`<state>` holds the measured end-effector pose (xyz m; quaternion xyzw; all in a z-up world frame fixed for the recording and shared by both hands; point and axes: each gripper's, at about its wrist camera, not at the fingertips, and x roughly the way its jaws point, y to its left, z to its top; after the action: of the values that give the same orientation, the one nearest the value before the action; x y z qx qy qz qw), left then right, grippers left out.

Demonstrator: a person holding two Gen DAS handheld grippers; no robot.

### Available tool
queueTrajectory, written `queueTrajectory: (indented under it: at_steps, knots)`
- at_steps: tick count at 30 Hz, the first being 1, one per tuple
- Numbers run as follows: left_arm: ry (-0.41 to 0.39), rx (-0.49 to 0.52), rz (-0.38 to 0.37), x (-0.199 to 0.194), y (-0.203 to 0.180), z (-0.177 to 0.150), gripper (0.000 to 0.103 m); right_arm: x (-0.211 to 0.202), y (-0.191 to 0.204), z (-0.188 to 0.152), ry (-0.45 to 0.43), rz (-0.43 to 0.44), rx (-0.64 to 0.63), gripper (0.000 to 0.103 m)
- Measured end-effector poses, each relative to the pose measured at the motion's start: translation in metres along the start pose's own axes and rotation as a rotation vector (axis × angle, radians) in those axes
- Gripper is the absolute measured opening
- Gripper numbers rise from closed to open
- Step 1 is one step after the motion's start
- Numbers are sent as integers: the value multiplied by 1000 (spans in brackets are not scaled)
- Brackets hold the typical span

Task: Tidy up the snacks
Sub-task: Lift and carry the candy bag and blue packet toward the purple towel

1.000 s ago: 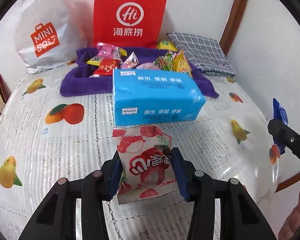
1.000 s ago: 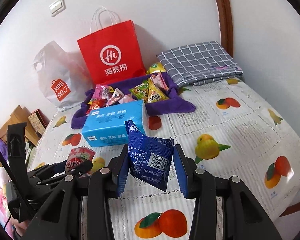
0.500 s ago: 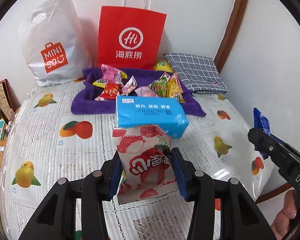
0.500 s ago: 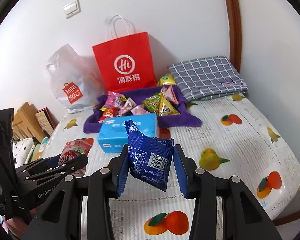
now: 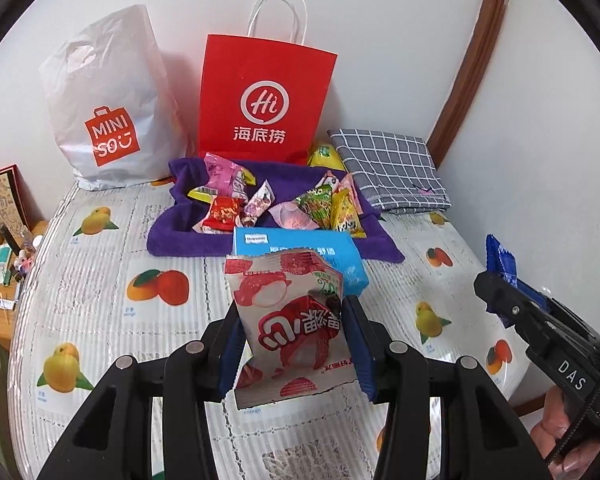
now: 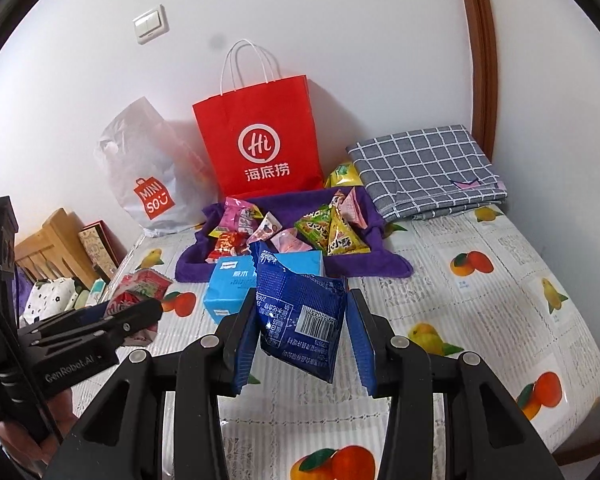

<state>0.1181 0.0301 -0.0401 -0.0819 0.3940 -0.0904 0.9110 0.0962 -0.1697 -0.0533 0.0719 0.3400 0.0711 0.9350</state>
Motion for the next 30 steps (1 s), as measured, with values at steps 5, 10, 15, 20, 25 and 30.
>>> queueTrajectory:
  at_steps: [5,10,15,20,25,30]
  knots:
    - [-5,-13,-6,3,2,15,45,12,-5,13,17,9,3,42]
    - [-18,-20,-10,7,2,29,45,20,-8,26,21,23,-4,42]
    - [-27,-23,-10,11,2,40,45,23,-8,41,14,27,-20,42]
    - [-35,-20,-12,13,1,53,45,30,-5,56,12,45,-33,42]
    - [-46,-12,-5,17,1,64,45,36,3,68,4,57,-56,42]
    - [-51,-11,-3,22,3,74,45,45,12,80,0,63,-82,42]
